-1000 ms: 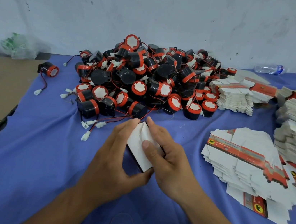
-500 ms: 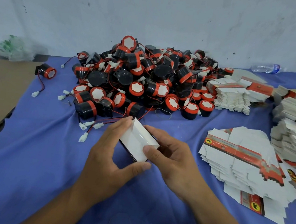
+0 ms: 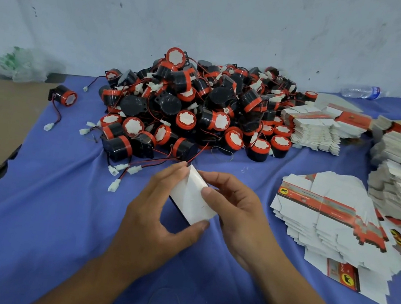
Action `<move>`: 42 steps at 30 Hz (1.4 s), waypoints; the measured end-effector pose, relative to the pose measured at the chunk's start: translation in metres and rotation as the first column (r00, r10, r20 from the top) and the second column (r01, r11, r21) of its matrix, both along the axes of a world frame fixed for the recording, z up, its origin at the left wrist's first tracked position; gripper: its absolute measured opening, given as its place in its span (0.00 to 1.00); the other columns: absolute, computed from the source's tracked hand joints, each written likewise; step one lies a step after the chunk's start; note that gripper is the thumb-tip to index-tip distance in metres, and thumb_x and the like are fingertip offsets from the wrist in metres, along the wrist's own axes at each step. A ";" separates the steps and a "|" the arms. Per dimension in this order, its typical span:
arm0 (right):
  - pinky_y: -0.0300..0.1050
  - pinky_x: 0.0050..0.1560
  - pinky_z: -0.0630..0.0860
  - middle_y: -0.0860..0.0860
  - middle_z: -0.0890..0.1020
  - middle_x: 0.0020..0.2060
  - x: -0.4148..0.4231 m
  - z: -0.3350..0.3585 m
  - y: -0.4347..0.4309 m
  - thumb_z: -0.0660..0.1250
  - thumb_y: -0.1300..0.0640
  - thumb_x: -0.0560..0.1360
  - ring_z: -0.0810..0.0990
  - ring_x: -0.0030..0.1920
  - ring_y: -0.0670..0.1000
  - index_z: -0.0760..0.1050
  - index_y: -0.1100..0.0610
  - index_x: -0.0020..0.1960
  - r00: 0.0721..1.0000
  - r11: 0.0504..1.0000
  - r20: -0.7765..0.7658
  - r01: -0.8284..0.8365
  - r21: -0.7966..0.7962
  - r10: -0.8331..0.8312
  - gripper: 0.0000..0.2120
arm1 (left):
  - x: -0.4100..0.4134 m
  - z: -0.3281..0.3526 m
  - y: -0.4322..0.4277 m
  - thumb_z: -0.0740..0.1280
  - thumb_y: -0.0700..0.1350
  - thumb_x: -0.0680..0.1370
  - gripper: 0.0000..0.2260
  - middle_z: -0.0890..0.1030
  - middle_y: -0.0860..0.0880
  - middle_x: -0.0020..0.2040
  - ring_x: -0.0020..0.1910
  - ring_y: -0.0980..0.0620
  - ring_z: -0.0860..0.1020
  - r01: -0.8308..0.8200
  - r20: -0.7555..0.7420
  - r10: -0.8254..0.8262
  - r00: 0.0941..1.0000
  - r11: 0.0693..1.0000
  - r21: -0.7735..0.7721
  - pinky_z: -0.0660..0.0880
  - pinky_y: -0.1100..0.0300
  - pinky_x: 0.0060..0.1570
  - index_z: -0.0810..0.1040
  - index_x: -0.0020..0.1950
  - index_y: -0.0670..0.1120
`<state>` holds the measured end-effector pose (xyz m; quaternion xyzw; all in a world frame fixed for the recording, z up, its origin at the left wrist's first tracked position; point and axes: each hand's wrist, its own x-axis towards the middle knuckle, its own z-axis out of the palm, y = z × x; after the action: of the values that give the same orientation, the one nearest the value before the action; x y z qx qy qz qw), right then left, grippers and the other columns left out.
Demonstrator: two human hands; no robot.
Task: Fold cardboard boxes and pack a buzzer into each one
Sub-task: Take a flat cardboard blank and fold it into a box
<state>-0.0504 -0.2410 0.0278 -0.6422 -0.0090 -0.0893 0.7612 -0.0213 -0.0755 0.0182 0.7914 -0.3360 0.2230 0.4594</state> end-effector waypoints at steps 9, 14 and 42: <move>0.39 0.40 0.79 0.47 0.86 0.44 0.001 -0.003 0.011 0.70 0.61 0.78 0.83 0.43 0.45 0.78 0.54 0.54 0.998 0.981 0.048 0.055 -0.186 -0.047 0.06 | -0.004 0.003 -0.004 0.72 0.54 0.67 0.34 0.73 0.52 0.68 0.68 0.65 0.69 -0.025 -0.044 0.024 0.999 0.999 -0.022 0.65 0.74 0.62 0.69 0.71 0.46; 0.36 0.43 0.78 0.48 0.85 0.47 0.001 -0.002 0.007 0.70 0.59 0.78 0.83 0.46 0.45 0.78 0.53 0.54 0.998 0.979 0.055 0.046 -0.198 -0.036 0.06 | -0.006 -0.001 -0.005 0.73 0.58 0.67 0.37 0.70 0.62 0.69 0.68 0.68 0.67 -0.034 -0.083 0.034 0.996 0.999 -0.004 0.63 0.78 0.61 0.67 0.73 0.49; 0.51 0.49 0.74 0.56 0.78 0.53 -0.004 0.001 -0.004 0.78 0.45 0.67 0.76 0.50 0.58 0.75 0.58 0.51 0.928 -0.118 0.326 0.309 -0.944 -0.179 0.23 | 0.024 -0.010 0.005 0.78 0.46 0.68 0.20 0.82 0.43 0.49 0.46 0.41 0.80 -0.266 0.338 0.112 0.934 0.850 0.455 0.80 0.48 0.42 0.80 0.55 0.38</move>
<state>-0.0548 -0.2450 0.0288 -0.9748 0.0132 -0.2218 0.0223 0.0024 -0.0704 0.0087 0.8685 -0.3669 0.2916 0.1613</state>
